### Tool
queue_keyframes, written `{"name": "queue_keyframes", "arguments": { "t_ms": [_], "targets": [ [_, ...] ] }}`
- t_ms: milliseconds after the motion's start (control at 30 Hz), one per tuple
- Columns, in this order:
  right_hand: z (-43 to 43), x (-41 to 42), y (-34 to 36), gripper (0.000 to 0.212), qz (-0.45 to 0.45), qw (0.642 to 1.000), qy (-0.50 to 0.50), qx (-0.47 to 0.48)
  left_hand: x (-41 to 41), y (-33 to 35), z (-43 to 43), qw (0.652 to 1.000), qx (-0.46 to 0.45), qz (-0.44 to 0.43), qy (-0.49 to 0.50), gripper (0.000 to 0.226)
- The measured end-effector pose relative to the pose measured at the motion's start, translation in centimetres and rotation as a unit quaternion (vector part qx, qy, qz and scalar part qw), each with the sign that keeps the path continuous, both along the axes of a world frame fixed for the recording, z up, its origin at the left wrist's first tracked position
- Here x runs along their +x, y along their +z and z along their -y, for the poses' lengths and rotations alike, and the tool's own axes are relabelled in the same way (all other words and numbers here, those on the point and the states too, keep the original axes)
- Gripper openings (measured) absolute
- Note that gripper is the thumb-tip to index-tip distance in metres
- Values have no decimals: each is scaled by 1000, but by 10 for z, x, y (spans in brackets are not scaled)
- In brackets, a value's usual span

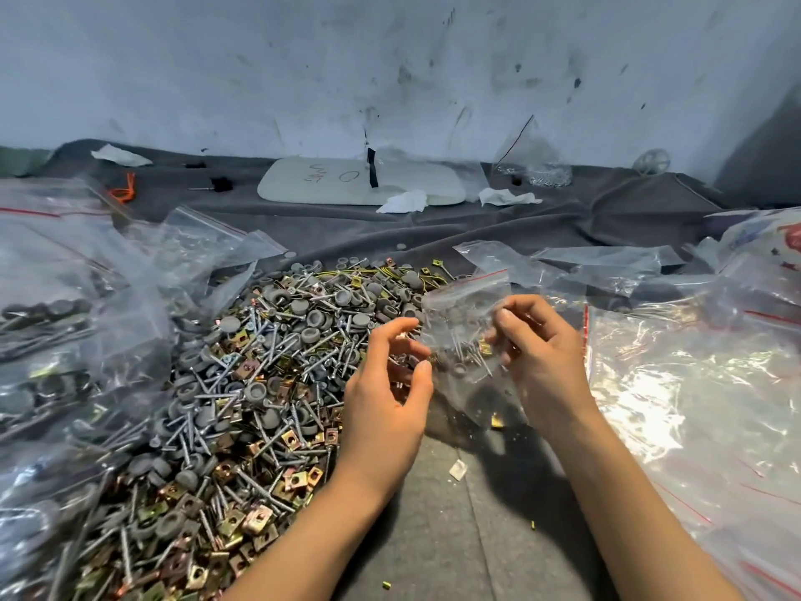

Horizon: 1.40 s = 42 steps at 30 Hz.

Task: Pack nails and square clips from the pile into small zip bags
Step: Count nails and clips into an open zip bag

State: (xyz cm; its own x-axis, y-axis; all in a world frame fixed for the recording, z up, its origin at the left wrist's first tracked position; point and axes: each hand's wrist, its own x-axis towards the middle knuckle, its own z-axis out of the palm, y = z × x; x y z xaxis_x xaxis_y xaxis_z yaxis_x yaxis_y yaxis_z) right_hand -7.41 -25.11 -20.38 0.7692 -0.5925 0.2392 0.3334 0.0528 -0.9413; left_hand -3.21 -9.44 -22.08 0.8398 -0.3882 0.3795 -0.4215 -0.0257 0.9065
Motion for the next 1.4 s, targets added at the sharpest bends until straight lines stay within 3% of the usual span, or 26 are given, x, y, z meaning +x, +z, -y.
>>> {"name": "queue_keyframes", "arguments": {
  "t_ms": [233,367,533,700,900,1067,1200,1267,1400],
  "targets": [
    [-4,-5,6,11,-56,992,99,52,2,4,-2,989,65,126,46,41],
    [-4,-7,6,8,-80,987,136,28,1,5,-1,991,69,112,14,44],
    [2,-8,7,11,-106,979,163,56,5,6,-3,988,69,116,76,44],
    [8,-9,3,6,-122,970,199,74,5,8,-3,987,84,123,58,46],
    [9,-6,0,7,-123,968,200,92,7,6,-5,993,28,108,50,28],
    [10,-4,-3,23,-172,970,140,102,10,10,-5,986,29,163,-5,12],
    [11,-1,-11,16,-258,957,112,73,6,11,-5,991,5,107,-82,8],
    [11,-1,-12,8,-273,953,120,43,4,12,-4,991,-11,42,-126,8],
    [12,0,-13,13,-286,947,143,4,3,17,-5,977,-76,-85,-178,10]
  ]
}}
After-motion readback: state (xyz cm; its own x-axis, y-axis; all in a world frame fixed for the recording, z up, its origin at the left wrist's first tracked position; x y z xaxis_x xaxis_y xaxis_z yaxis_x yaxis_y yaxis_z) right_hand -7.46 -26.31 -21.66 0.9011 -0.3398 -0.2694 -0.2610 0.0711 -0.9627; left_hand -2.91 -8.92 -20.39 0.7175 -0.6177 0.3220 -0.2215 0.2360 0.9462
